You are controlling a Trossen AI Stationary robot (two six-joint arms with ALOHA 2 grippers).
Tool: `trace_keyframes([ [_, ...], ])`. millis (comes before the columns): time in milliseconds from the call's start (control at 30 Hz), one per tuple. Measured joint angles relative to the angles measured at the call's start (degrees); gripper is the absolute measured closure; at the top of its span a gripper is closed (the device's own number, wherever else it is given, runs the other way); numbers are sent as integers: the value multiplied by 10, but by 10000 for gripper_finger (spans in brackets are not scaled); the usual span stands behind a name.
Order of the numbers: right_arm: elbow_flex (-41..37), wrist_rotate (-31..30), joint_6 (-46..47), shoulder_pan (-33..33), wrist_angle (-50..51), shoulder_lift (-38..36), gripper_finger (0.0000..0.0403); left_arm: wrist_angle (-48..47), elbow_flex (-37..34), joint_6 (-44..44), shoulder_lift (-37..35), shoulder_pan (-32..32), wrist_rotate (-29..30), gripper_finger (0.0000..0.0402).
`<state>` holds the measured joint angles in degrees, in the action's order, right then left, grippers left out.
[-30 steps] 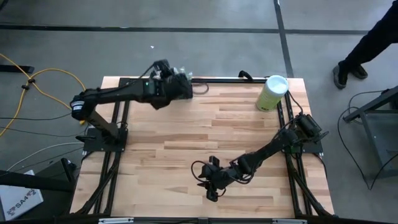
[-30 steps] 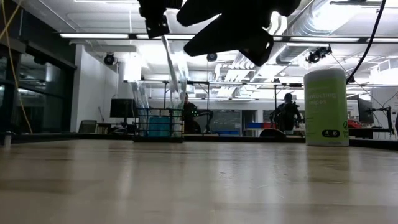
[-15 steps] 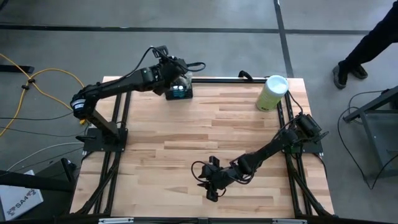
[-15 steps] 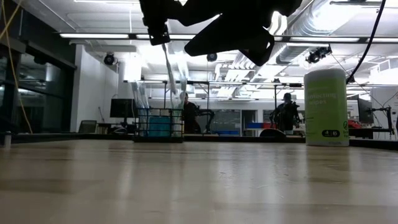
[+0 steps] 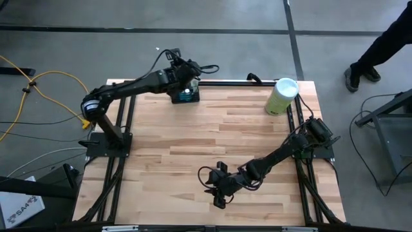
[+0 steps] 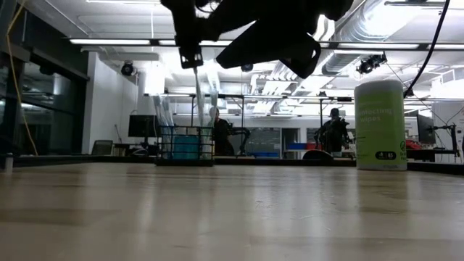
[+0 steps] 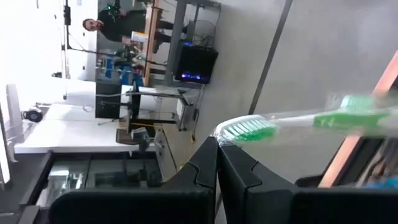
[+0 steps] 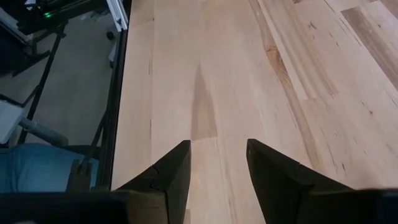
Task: Pick & Place toothbrushing station
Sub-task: Put the green toothbrush into the wire organizer
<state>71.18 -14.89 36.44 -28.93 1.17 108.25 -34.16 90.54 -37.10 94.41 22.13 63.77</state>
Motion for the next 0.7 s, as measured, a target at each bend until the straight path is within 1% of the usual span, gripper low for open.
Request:
trace_keyframes([
  [133, 0, -1, 0, -3, 0, 0, 255, 33, 0, -21, 22, 0, 3, 401],
  [267, 0, 0, 0, -3, 0, 0, 255, 46, 0, -21, 30, 2, 1, 401],
  [367, 0, 0, 0, -3, 0, 0, 255, 47, 0, 6, 30, 3, -17, 401],
  [600, 0, 0, 0, -3, 0, 0, 255, 47, -1, 67, 35, 10, -19, 401],
  [700, 0, 0, 0, -3, 2, 0, 255, 44, -3, 78, 36, 17, -19, 401],
])
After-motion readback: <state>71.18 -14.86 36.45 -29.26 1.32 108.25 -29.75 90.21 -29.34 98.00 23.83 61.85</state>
